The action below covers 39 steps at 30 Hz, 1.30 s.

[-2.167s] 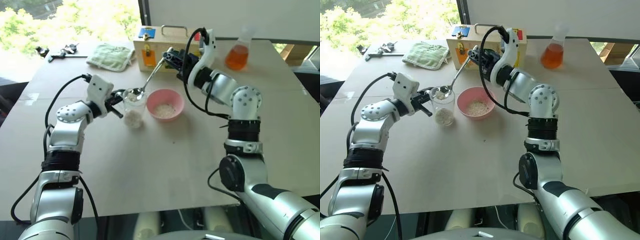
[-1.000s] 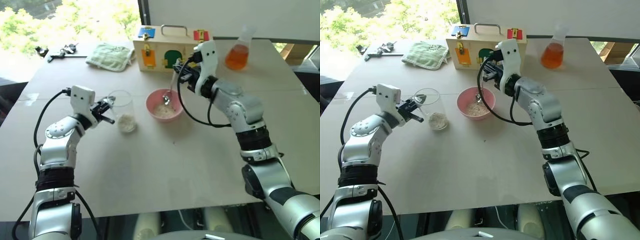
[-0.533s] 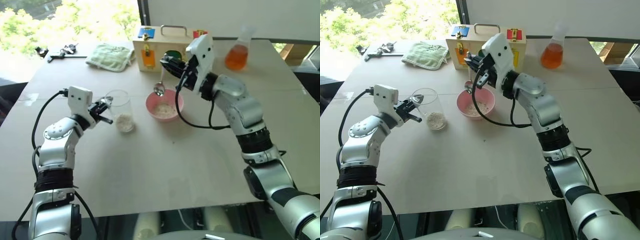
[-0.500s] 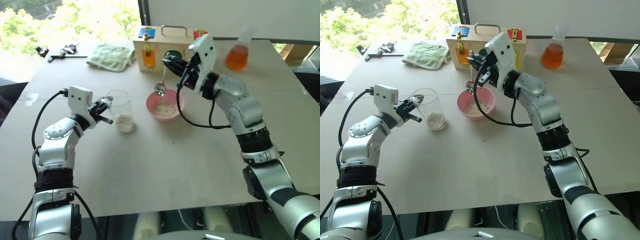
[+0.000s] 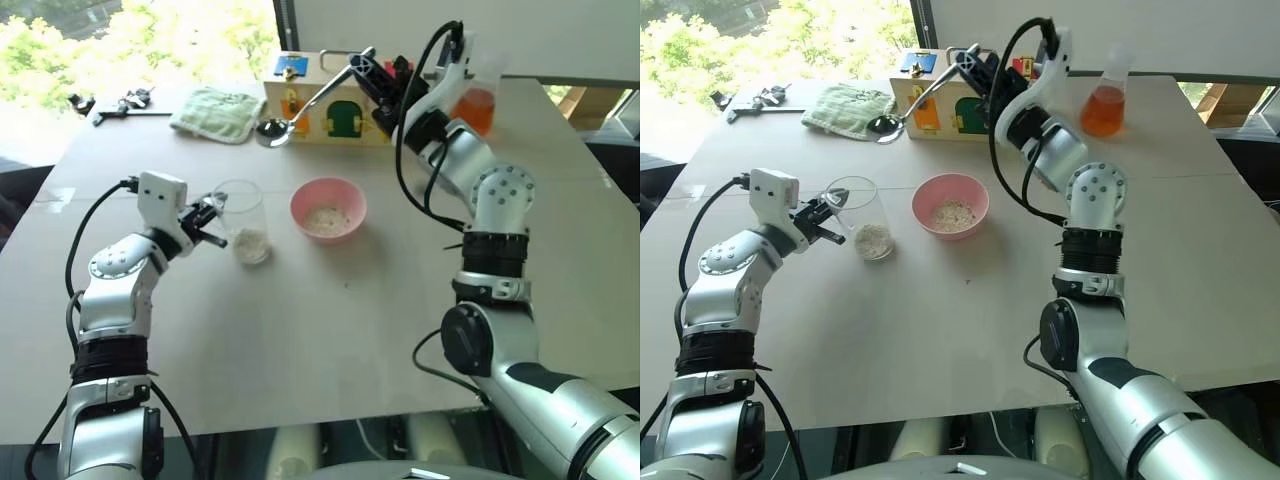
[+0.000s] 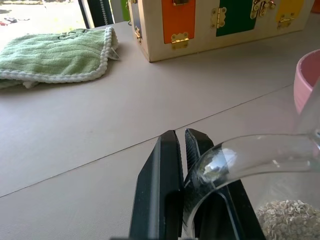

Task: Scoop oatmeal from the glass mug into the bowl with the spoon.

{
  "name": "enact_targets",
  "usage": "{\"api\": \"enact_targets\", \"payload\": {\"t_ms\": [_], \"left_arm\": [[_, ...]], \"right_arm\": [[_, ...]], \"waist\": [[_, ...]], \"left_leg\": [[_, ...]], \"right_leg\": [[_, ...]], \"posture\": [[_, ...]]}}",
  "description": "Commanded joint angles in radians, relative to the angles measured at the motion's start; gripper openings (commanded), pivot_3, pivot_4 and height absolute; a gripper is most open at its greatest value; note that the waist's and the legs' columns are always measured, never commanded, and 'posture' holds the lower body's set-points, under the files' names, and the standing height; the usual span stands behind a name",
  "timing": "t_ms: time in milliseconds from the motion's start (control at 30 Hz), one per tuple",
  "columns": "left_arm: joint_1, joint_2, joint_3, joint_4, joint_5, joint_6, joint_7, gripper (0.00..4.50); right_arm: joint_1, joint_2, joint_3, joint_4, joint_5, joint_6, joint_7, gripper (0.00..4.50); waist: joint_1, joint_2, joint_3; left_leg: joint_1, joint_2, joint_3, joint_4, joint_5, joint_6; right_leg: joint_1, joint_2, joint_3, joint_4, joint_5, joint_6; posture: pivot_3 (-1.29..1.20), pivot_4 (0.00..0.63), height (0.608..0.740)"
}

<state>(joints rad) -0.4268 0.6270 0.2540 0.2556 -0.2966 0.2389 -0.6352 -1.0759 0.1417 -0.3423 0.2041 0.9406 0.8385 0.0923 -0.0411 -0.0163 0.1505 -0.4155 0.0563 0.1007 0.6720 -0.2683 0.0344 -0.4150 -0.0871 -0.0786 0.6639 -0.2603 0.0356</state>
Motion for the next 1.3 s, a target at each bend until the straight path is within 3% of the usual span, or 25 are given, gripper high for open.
{"api": "enact_targets", "payload": {"t_ms": [33,200,400,433,500,700,1033,1133,1300], "left_arm": [[-0.02,-0.002,0.003,-0.008,0.001,-0.024,0.001,0.04],[0.001,-0.013,0.009,-0.03,-0.007,-0.02,0.007,0.04],[0.021,-0.027,0.012,-0.055,-0.012,-0.01,0.015,0.04],[0.022,-0.029,0.011,-0.056,-0.012,-0.01,0.017,0.0],[0.019,-0.031,0.009,-0.054,-0.012,-0.011,0.02,0.0],[-0.01,-0.038,0.021,-0.013,-0.016,-0.022,0.038,0.0],[-0.084,-0.044,0.088,0.201,-0.003,-0.148,0.14,0.0],[-0.068,-0.048,0.091,0.214,-0.012,-0.174,0.126,1.09],[0.022,-0.046,0.102,0.158,-0.019,-0.214,0.109,3.4]], "right_arm": [[0.03,0.019,0.11,-0.059,-0.037,0.005,0.045,0.0],[0.079,-0.021,0.262,-0.042,-0.163,-0.048,0.126,0.0],[0.071,-0.028,0.317,-0.023,-0.251,-0.123,0.194,0.0],[0.066,-0.022,0.311,-0.025,-0.243,-0.12,0.201,0.53],[0.057,-0.014,0.297,-0.03,-0.236,-0.132,0.208,1.09],[0.039,-0.001,0.158,-0.076,-0.112,-0.175,0.225,3.83],[0.256,-0.182,0.152,-0.21,-0.15,-0.127,0.224,3.83],[0.351,-0.217,0.158,-0.29,-0.136,-0.093,0.216,3.89],[0.54,-0.321,0.189,-0.476,-0.133,-0.07,0.282,3.89]], "waist": [[0.001,0.0,0.0],[0.001,0.0,0.0],[0.002,-0.001,0.0],[0.002,-0.001,0.0],[0.002,-0.001,0.0],[0.005,-0.001,0.0],[0.003,-0.001,-0.001],[0.001,-0.001,-0.001],[0.002,-0.002,-0.001]], "left_leg": [[0.0,0.0,0.0,0.0,0.0,0.0],[0.0,0.0,-0.001,0.0,0.0,0.0],[0.0,0.0,-0.002,0.0,0.0,0.0],[0.0,0.0,-0.002,0.0,0.0,0.0],[0.0,0.0,-0.002,0.0,0.0,0.0],[0.0,0.0,-0.002,0.0,0.0,0.0],[0.0,0.0,-0.001,0.0,0.0,0.0],[0.0,0.0,-0.001,0.0,0.0,0.0],[0.0,0.0,-0.002,0.0,0.0,0.0]], "right_leg": [[0.0,0.0,0.0,0.0,0.0,0.0],[0.0,0.0,0.0,0.0,0.0,0.0],[0.0,0.0,0.0,0.0,0.0,0.0],[0.0,0.0,0.0,0.0,0.0,0.0],[0.0,0.0,0.0,0.0,0.0,0.0],[0.0,0.0,-0.001,0.0,0.0,0.0],[0.0,0.0,0.0,0.0,0.0,0.0],[0.0,0.0,0.0,0.0,0.0,0.0],[0.0,0.0,0.0,0.0,0.0,0.0]], "posture": [[0.0,0.15,0.74],[0.0,0.15,0.74],[0.0,0.15,0.74],[0.0,0.15,0.74],[0.0,0.15,0.74],[0.0,0.15,0.74],[0.0,0.15,0.74],[0.0,0.15,0.74],[0.0,0.15,0.74]]}}
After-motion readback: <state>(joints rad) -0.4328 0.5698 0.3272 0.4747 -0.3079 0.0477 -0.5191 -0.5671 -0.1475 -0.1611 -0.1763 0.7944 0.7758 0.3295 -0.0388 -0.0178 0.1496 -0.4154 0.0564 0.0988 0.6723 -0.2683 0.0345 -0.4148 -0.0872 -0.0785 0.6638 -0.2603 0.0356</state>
